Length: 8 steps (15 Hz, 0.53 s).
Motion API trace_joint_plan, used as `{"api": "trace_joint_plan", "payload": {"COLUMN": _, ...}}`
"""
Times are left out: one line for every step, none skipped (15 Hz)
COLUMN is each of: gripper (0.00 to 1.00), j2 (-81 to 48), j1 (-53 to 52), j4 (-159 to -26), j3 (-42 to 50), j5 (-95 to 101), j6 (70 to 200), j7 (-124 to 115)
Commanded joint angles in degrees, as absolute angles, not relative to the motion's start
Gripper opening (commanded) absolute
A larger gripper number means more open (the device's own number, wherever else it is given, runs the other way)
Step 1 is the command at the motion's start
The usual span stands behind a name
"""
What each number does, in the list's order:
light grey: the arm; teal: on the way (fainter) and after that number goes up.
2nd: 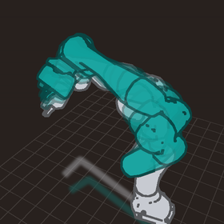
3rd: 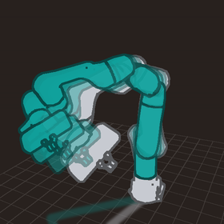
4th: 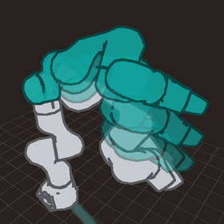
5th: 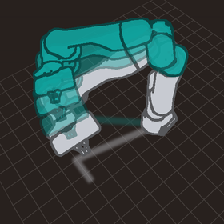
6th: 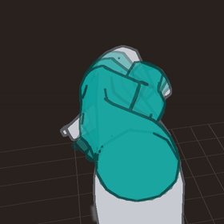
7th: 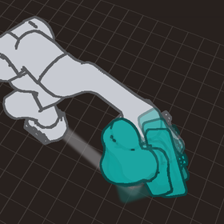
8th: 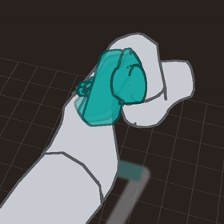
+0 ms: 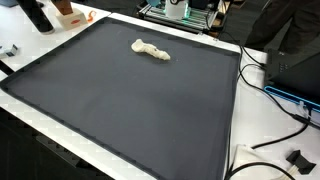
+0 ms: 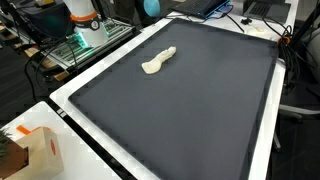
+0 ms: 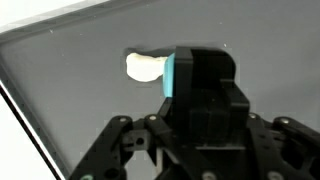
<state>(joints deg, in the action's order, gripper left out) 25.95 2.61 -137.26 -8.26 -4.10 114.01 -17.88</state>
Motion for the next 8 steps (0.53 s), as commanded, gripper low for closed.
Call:
{"api": "trace_joint_plan", "payload": {"gripper": 0.5, "j2": 25.87, "j1": 1.61, "j4": -137.03, "j3": -7.44, "j5": -3.53, "j6": 113.77, "j7": -18.29}}
{"api": "trace_joint_plan", "payload": {"gripper": 0.5, "j2": 25.87, "j1": 1.62, "j4": -136.99, "j3": -7.44, "j5": -3.5, "j6": 113.7, "j7": -18.3}}
{"api": "trace_joint_plan", "payload": {"gripper": 0.5, "j2": 25.87, "j1": 1.62, "j4": -136.98, "j3": -7.44, "j5": -3.49, "j6": 113.66, "j7": -18.3}}
{"api": "trace_joint_plan", "payload": {"gripper": 0.5, "j2": 25.87, "j1": 1.62, "j4": -136.98, "j3": -7.44, "j5": -3.49, "j6": 113.63, "j7": -18.31}}
{"api": "trace_joint_plan", "payload": {"gripper": 0.5, "j2": 25.87, "j1": 1.62, "j4": -136.97, "j3": -7.44, "j5": -3.49, "j6": 113.61, "j7": -18.31}}
{"api": "trace_joint_plan", "payload": {"gripper": 0.5, "j2": 25.87, "j1": 1.62, "j4": -136.97, "j3": -7.44, "j5": -3.49, "j6": 113.59, "j7": -18.31}}
{"api": "trace_joint_plan", "payload": {"gripper": 0.5, "j2": 25.87, "j1": 1.62, "j4": -136.96, "j3": -7.44, "j5": -3.49, "j6": 113.58, "j7": -18.31}}
{"api": "trace_joint_plan", "payload": {"gripper": 0.25, "j2": 25.87, "j1": 1.62, "j4": -136.96, "j3": -7.44, "j5": -3.49, "j6": 113.56, "j7": -18.31}}
